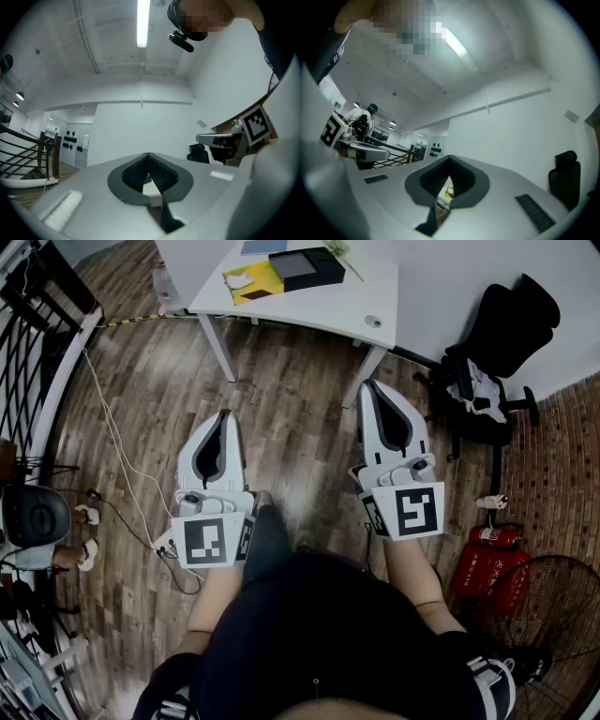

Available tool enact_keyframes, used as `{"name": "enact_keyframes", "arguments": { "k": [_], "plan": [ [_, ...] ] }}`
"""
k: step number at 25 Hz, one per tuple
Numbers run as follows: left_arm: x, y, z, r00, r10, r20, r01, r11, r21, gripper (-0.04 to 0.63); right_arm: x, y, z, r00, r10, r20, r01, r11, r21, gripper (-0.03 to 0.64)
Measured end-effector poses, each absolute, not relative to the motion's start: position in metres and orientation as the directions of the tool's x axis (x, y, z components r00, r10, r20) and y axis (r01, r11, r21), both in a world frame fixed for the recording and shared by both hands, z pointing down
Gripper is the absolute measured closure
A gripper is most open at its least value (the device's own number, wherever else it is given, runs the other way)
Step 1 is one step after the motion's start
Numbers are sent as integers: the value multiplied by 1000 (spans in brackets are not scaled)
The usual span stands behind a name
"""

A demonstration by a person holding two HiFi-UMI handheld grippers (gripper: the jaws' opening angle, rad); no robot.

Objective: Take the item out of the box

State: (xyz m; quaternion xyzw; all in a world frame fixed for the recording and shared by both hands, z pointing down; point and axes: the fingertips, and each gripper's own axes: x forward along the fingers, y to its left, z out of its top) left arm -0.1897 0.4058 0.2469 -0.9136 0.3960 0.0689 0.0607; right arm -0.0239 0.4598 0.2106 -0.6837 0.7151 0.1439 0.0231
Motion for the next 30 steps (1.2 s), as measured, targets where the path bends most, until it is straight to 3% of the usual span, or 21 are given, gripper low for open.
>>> {"name": "enact_keyframes", "arguments": {
  "k": [7,15,30],
  "plan": [
    [-187,473,249,676,-718,-164,-733,-678,-56,586,-45,509,222,-102,-972,-211,-979,60,195,606],
    [-193,477,248,649,-743,-166,-756,-653,-35,586,-49,512,226,-129,-970,-207,-979,92,180,604],
    [-179,391,279,634,-766,-106,-770,-638,-4,586,-36,418,245,-180,-970,-161,-976,156,153,599]
  ]
}}
